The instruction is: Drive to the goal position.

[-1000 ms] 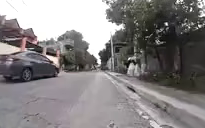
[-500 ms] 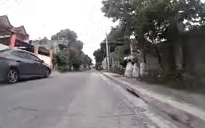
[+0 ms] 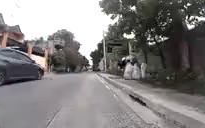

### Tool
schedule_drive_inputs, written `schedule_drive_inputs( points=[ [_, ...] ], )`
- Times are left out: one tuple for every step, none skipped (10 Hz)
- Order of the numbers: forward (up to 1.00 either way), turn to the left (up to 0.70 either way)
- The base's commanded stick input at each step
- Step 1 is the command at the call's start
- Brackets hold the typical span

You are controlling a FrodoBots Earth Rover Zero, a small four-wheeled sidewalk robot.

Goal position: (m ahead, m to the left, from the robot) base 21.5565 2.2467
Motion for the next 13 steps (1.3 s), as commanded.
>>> schedule_drive_inputs(
  points=[
    [1.0, 0.0],
    [1.0, 0.0],
    [1.0, 0.0],
    [1.0, 0.0],
    [1.0, 0.0],
    [1.0, 0.0],
    [1.0, 0.0],
    [1.0, 0.0],
    [1.0, 0.0],
    [1.0, 0.0],
    [1.0, 0.0],
    [1.0, 0.0],
    [1.0, 0.0]
  ],
)
